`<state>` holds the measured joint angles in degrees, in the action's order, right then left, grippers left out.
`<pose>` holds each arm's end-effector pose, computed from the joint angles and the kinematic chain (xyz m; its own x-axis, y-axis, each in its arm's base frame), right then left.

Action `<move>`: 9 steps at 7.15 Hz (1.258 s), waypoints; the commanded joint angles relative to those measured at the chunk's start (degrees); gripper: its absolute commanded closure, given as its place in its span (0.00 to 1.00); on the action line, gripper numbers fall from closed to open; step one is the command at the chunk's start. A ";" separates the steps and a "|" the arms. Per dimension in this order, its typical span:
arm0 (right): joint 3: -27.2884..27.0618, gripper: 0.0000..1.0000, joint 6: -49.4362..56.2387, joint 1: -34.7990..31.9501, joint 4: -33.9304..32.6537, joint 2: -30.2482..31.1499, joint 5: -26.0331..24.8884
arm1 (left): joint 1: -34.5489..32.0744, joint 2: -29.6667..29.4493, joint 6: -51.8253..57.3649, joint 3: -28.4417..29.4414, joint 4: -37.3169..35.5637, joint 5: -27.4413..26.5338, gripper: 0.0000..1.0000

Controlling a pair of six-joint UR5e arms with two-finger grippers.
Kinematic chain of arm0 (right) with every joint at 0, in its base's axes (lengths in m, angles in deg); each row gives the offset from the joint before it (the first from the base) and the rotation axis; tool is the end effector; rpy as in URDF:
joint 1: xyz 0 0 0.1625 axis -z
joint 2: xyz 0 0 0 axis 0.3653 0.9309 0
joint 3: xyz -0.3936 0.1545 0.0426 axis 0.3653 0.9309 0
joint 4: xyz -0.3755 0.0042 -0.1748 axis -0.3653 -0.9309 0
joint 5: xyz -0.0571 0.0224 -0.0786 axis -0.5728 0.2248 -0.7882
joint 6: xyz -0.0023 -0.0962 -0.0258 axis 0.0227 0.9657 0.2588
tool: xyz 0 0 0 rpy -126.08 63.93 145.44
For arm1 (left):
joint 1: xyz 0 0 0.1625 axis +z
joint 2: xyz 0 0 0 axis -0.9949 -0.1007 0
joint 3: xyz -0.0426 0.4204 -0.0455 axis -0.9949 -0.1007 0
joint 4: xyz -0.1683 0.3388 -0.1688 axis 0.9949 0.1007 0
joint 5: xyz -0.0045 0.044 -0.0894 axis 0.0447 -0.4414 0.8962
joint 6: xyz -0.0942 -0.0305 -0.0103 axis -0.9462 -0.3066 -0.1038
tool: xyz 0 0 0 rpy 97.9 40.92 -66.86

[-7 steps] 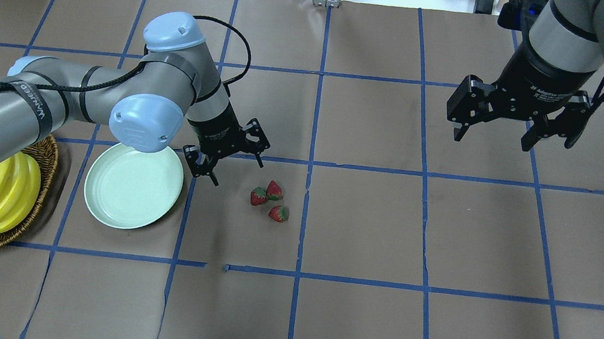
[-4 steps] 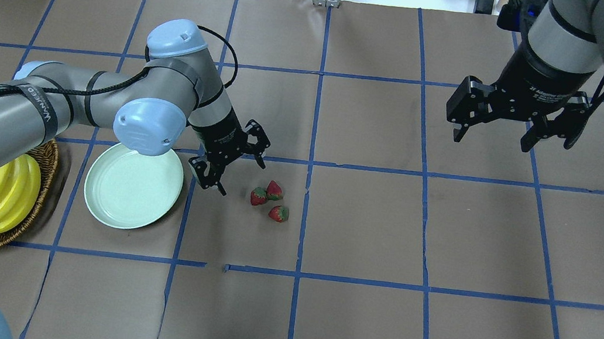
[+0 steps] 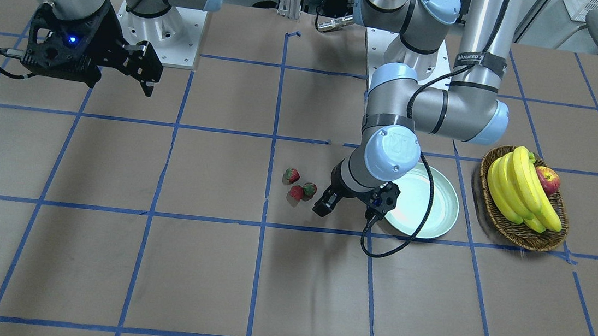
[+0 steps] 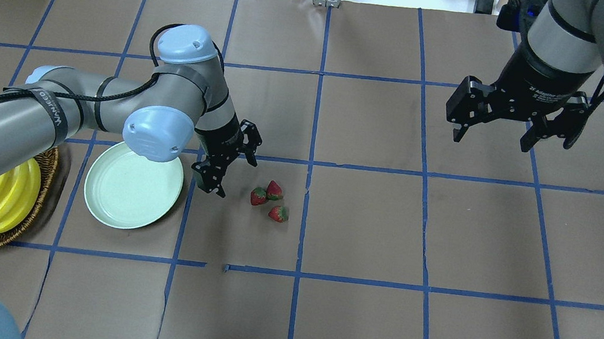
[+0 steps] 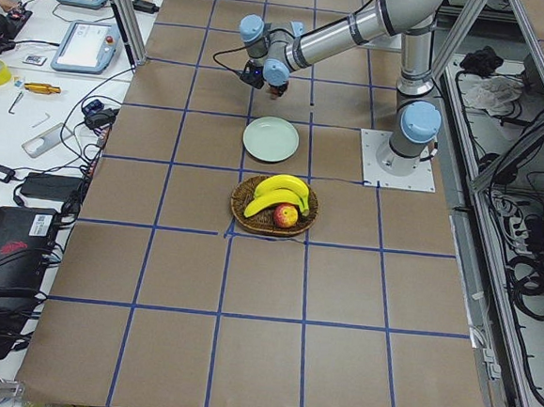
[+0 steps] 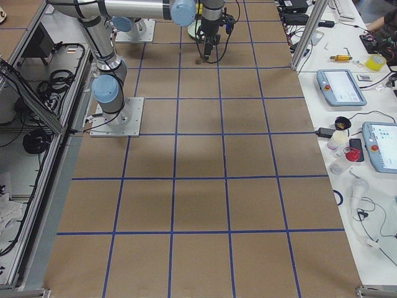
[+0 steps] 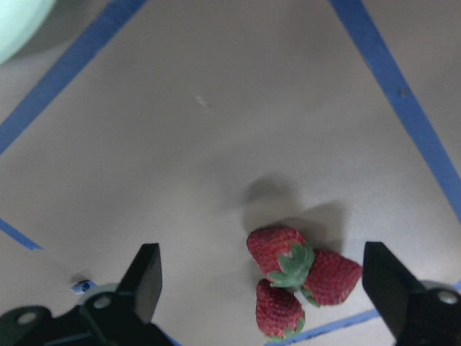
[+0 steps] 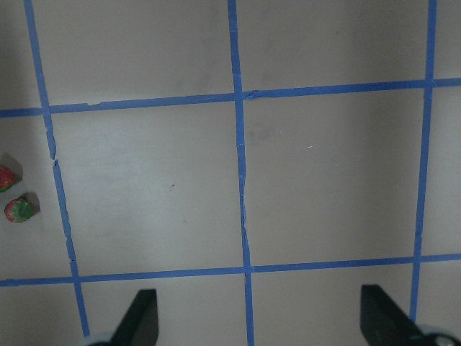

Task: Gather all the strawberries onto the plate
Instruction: 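Move the left gripper over the strawberry cluster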

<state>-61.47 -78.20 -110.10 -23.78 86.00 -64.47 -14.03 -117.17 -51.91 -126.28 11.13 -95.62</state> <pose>0.1234 -0.4750 0.4681 -0.9983 0.0576 -0.0091 0.0568 0.9963 0.0651 -0.2232 -0.5143 0.2023 -0.5083 -0.8524 -0.1230 -0.8542 0.4809 0.1975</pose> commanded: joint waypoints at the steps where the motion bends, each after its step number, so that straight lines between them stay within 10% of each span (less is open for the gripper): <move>1: 0.00 0.00 0.00 0.00 -0.02 -0.09 -0.04 | -6.32 0.36 -9.56 -0.72 -7.20 -6.03 0.00; 9: 0.00 0.00 0.00 0.00 -0.02 -0.18 -0.92 | -6.60 -0.17 -21.80 -6.18 -15.59 -3.70 0.07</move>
<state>-61.47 -78.17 -110.11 -23.80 85.83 -65.29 -20.62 -117.30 -72.49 -132.39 -4.77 -100.75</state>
